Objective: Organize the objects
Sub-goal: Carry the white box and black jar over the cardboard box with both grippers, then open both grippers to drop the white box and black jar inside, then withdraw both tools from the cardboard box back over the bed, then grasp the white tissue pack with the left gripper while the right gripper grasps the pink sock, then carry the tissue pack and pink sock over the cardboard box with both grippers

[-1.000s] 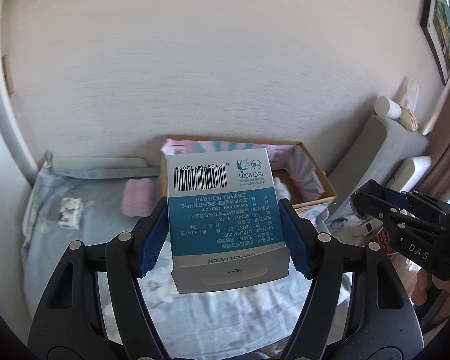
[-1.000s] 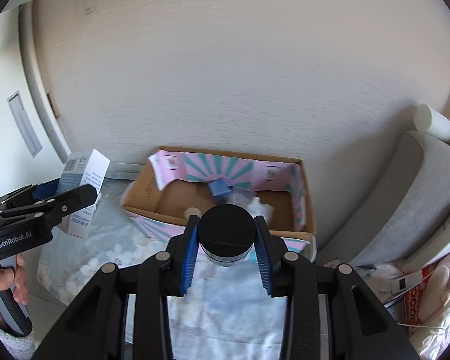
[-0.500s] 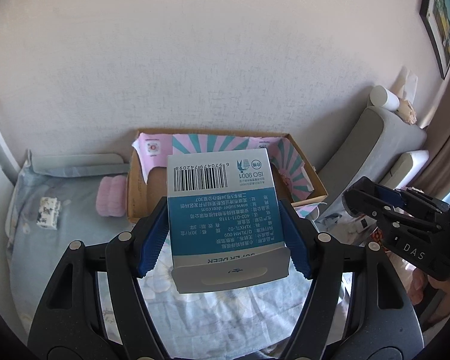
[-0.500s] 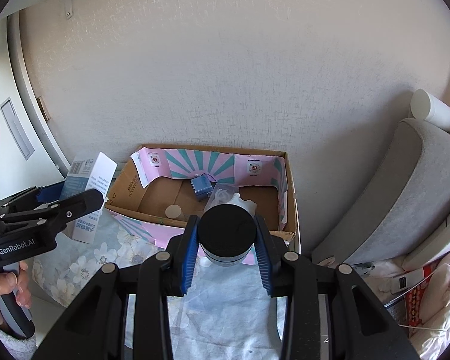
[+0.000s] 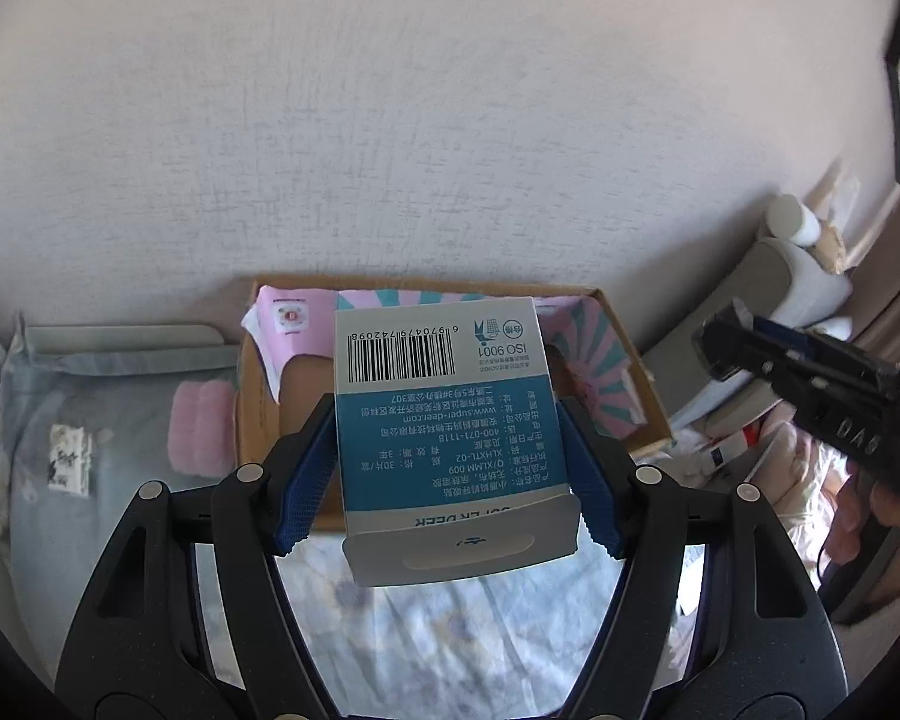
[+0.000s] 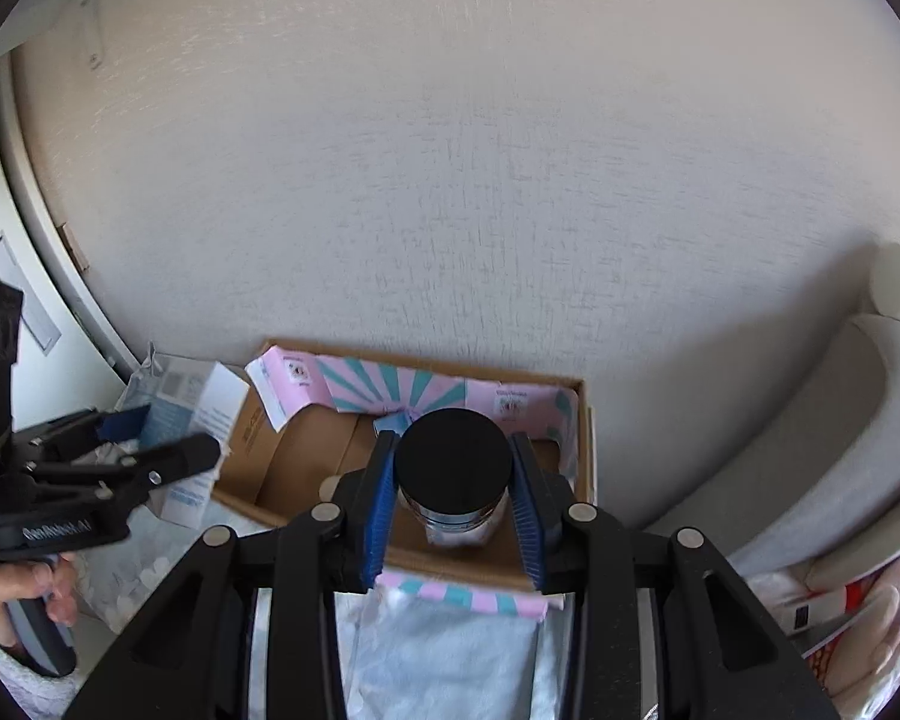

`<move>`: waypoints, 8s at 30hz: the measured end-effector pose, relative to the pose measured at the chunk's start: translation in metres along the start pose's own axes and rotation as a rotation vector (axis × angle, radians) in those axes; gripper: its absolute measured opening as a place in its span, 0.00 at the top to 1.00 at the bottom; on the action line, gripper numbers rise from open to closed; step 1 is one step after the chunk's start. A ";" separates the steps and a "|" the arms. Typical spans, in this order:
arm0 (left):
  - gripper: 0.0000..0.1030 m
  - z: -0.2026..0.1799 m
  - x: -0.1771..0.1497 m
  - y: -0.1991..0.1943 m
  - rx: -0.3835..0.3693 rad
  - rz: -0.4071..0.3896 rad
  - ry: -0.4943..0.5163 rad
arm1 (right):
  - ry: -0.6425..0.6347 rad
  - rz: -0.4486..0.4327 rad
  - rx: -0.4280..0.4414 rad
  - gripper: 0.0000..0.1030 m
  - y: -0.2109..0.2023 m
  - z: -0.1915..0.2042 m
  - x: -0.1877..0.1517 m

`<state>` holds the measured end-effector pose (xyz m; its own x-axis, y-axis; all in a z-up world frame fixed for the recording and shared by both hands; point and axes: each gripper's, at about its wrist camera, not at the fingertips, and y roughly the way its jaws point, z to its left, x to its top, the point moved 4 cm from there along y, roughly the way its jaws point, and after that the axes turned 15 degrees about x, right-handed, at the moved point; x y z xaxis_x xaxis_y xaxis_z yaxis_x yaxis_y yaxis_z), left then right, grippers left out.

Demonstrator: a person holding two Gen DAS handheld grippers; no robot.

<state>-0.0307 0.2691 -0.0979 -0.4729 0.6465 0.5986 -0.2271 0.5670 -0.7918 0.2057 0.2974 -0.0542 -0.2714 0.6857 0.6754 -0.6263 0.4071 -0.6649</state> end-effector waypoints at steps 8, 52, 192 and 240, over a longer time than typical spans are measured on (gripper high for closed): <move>0.34 0.007 0.014 0.076 0.026 0.150 -0.001 | 0.062 0.161 0.032 0.68 0.075 -0.037 0.021; 0.00 -0.028 0.000 0.124 0.138 0.248 0.355 | 0.107 0.374 0.078 0.00 0.163 -0.072 0.003; 0.34 0.281 -0.078 0.138 0.156 0.218 0.117 | -1.661 1.073 0.324 0.15 0.286 0.274 -0.188; 0.58 0.239 -0.006 -0.063 0.150 -0.048 0.011 | -0.917 0.532 0.406 0.74 0.102 0.270 -0.007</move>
<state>-0.2175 0.1073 -0.0802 -0.4490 0.6265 0.6371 -0.3744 0.5155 -0.7707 -0.0533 0.1713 -0.0408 -0.9020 -0.0551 0.4282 -0.4171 -0.1444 -0.8973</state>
